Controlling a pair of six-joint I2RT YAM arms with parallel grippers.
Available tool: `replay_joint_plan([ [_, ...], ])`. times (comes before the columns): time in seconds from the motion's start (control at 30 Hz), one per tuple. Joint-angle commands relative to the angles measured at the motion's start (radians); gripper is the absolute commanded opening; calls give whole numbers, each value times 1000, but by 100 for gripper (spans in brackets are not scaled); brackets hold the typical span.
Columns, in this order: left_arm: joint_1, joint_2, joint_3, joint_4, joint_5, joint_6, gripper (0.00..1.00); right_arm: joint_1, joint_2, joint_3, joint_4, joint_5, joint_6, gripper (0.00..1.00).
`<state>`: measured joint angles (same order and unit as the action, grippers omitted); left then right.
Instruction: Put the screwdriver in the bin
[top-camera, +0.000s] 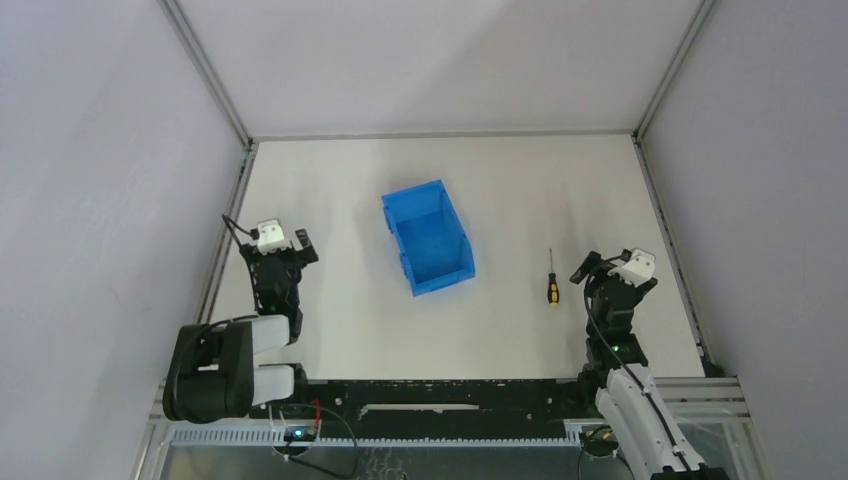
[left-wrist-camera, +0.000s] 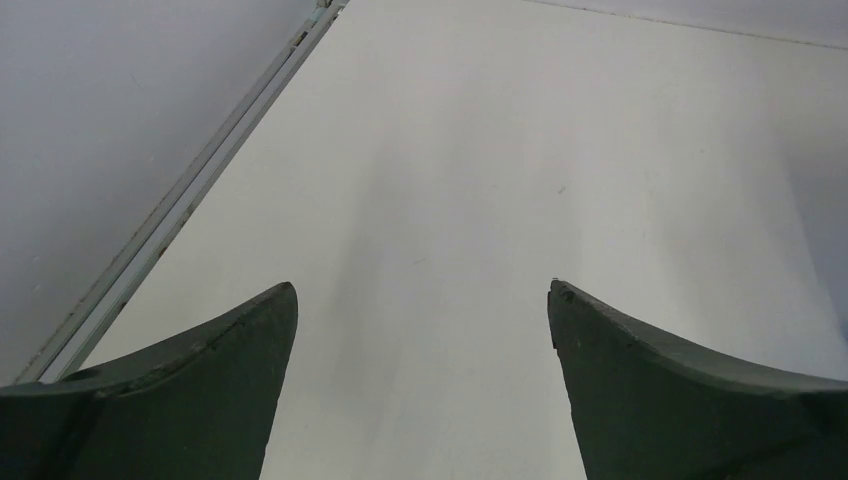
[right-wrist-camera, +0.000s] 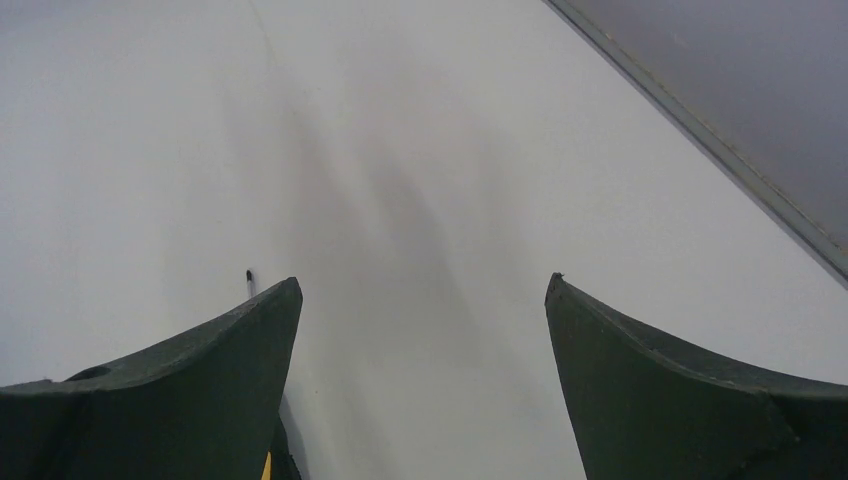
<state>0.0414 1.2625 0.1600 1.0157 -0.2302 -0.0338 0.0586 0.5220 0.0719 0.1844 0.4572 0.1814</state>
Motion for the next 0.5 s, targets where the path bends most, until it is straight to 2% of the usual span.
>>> replay_joint_plan([
  [0.0,-2,-6,35,34,4,15,100,-4,-14,21,36,5,4,100],
  [0.1,-2,-7,34,33,3,15,100,-5,10,51,20,-23,17,100],
  [0.17,-2,-6,34,34,4,15,100,-4,34,129,-64,-61,24,100],
  [0.37,-2,-6,35,34,4,15,100,0,232,478,-551,-252,83,100],
  [0.47,-1,-6,34,34,4,16,100,22,390,611,-776,-271,150,100],
])
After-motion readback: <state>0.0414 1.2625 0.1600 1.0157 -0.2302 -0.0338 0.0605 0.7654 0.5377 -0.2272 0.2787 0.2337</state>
